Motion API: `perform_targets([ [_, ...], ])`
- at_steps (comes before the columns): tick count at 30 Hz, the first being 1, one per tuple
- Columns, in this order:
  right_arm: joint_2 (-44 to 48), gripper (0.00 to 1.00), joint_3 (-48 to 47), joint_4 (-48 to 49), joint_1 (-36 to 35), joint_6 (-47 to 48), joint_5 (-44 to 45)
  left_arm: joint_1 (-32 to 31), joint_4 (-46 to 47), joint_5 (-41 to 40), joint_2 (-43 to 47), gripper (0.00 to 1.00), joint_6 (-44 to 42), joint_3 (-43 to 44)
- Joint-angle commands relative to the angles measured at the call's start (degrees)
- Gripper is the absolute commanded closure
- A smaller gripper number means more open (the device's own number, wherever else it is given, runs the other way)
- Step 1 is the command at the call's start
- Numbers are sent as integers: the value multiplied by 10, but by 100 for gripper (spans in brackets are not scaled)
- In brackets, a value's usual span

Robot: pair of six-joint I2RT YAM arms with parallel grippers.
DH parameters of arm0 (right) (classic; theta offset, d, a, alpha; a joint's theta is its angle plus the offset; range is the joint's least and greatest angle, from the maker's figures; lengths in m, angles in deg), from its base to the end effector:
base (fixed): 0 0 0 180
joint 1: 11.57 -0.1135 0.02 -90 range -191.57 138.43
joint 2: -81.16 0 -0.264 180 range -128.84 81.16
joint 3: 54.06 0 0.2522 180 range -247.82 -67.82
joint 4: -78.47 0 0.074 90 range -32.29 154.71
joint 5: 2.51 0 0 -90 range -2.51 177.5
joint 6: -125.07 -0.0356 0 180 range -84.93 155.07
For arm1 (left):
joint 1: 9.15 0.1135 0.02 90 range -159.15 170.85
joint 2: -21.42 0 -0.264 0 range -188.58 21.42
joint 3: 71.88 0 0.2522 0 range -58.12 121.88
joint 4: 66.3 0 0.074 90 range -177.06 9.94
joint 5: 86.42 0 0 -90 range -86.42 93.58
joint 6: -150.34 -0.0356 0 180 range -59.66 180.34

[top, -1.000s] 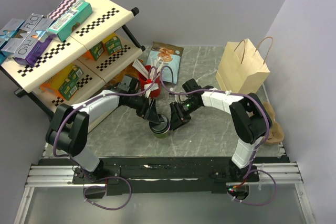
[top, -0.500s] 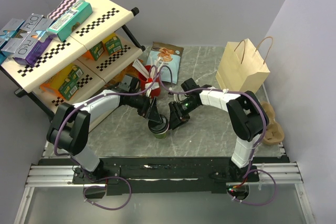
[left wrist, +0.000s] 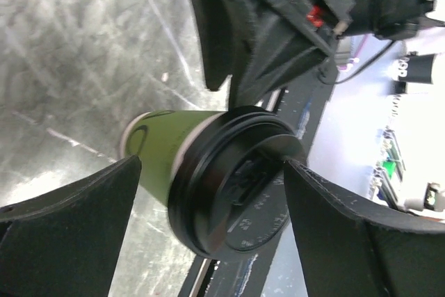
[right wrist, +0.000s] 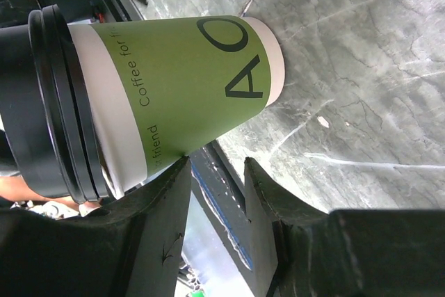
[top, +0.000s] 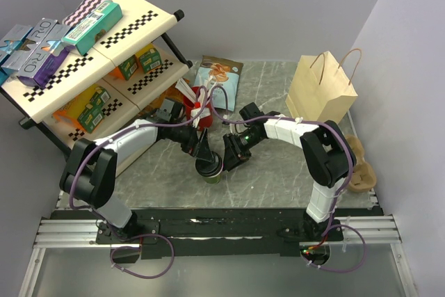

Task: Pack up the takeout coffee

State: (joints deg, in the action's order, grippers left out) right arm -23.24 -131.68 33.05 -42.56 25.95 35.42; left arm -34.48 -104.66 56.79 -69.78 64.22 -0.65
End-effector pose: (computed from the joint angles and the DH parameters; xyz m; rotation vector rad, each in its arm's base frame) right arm 0.2771 0.1992 0.1643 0.7301 -2.6670 -1.4132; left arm 0.2704 -0.1595 0.2102 0.8151 2.3930 -1.3921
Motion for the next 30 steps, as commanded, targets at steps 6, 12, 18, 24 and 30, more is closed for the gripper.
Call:
perform_targets([
  [6, -3, 55, -27, -18, 5, 19, 5, -2, 1, -26, 29, 1, -7, 24],
  [12, -1, 55, -28, -30, 9, 31, 9, -1, -7, -9, 51, 1, -17, 45],
  [18, -5, 55, -32, -37, 9, 39, 13, 40, -60, -47, 84, 1, -33, 29],
  [24, -4, 55, -29, -34, 10, 39, 14, 62, -122, -98, 112, 10, -33, 18],
  [30, -5, 55, -32, -36, 10, 41, 20, 62, -130, -63, 114, 19, -33, -6],
])
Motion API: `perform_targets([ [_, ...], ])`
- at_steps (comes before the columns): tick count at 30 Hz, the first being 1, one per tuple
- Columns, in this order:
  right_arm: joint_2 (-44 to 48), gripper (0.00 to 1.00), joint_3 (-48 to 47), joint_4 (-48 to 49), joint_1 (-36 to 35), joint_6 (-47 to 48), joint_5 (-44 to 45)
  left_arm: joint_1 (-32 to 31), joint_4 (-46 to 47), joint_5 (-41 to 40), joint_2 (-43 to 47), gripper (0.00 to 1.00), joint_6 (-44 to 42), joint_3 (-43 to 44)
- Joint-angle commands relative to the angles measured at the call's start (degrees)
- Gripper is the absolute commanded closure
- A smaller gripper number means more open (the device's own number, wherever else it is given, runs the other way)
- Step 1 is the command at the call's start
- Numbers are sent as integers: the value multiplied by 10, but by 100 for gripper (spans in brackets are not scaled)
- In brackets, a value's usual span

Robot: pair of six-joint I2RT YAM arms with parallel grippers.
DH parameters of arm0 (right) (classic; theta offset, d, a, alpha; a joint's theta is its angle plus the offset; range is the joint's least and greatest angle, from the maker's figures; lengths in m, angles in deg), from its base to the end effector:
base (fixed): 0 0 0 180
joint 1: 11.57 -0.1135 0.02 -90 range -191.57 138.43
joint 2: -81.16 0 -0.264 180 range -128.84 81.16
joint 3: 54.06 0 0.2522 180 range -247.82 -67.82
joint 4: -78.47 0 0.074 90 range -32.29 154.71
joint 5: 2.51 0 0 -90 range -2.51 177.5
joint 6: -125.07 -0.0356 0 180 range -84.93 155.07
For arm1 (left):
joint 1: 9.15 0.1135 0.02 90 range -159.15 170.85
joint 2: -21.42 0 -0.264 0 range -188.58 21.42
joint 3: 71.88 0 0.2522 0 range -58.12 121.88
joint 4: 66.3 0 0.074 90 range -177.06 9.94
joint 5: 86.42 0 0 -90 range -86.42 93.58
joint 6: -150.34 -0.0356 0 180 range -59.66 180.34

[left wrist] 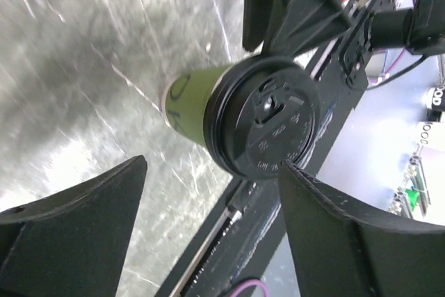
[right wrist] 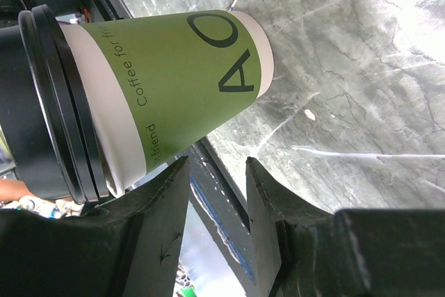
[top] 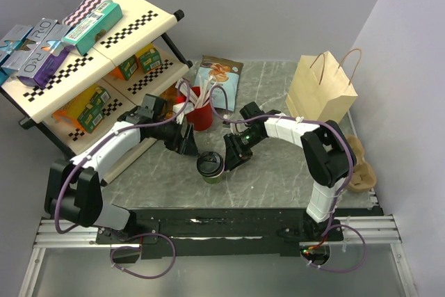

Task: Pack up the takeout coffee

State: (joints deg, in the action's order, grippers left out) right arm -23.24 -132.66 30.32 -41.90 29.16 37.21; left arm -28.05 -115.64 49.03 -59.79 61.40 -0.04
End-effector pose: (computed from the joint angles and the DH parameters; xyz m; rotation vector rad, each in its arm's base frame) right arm 0.2792 0.1951 0.1665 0.7724 -2.6947 -1.3702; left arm 0.2566 -0.1147 0.2488 0.6798 2.4332 -1.1568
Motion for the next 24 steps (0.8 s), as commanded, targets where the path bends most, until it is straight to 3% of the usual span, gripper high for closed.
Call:
perform_targets([
  [1, -6, 55, -22, -8, 3, 10, 2, -3, -19, 14, 14, 20, -4, -14],
  [17, -6, 55, -21, -2, 3, 6, 4, -37, -4, 47, -30, 49, 0, 12],
  [24, -5, 55, -16, 3, 3, 4, 2, -42, -2, 52, -36, 54, 1, 24],
])
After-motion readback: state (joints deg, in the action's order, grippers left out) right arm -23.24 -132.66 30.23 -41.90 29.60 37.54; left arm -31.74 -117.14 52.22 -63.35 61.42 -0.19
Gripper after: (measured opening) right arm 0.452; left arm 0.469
